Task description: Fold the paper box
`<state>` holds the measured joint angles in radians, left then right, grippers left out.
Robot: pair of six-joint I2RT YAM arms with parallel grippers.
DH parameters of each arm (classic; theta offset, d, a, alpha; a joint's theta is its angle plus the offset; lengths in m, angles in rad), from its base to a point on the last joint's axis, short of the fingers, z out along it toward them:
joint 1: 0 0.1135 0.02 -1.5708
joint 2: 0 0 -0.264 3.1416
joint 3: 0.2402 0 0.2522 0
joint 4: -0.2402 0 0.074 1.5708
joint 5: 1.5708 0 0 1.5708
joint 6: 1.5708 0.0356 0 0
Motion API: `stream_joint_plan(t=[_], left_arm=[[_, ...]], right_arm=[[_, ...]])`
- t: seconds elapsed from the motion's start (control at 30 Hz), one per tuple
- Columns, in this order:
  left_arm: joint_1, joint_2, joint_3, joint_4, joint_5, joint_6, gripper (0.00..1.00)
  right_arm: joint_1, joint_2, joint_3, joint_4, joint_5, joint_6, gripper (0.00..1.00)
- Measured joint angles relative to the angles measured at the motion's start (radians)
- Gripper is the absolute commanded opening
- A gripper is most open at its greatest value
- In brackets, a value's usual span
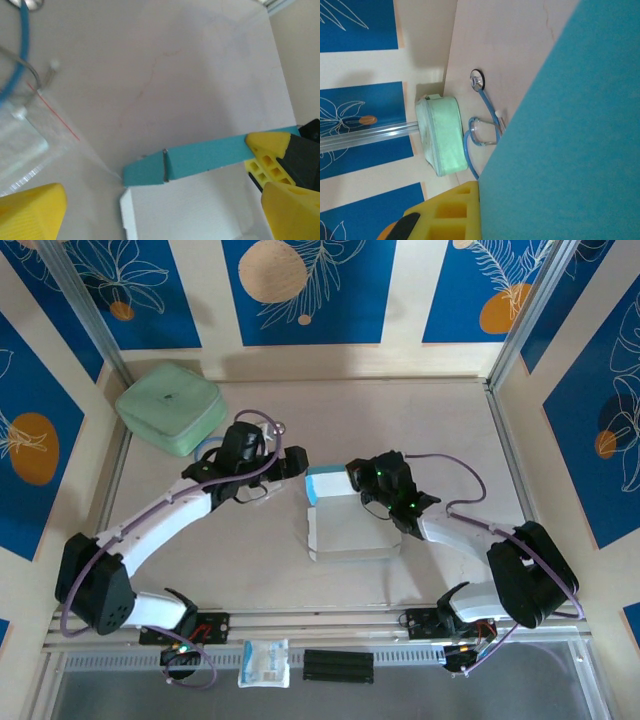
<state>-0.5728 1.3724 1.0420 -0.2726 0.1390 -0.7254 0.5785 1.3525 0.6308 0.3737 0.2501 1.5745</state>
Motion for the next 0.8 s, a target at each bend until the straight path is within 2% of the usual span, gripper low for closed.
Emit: stream_joint_plan(t=[0.17,0.33,0.53,0.63,0.8], left_arm=[[-0.001,0.085,0.0,-0.002,0.09,-0.08,0.88],[-0.019,0.099,0.0,-0.008,0.095,-0.023,0.87],[-0.16,0.023,0.0,-0.062,-0.126,0.178,0.79],[-0.218,0.05,0.007,-0.114,-0.235,0.209,0.75],[-0.24,0.195,0.041,-0.17,-0.361,0.188,0.67]], right_arm=[[0.004,-0.001,-0.005,0.003,0.0,-0.004,0.06],[0.006,-0.011,-0.005,-0.008,0.003,-0.023,0.05],[0.009,-0.016,-0.005,-0.016,0.006,-0.031,0.05],[0.009,-0.015,-0.005,-0.016,0.007,-0.031,0.05],[0.009,-0.015,-0.005,-0.017,0.007,-0.031,0.05]])
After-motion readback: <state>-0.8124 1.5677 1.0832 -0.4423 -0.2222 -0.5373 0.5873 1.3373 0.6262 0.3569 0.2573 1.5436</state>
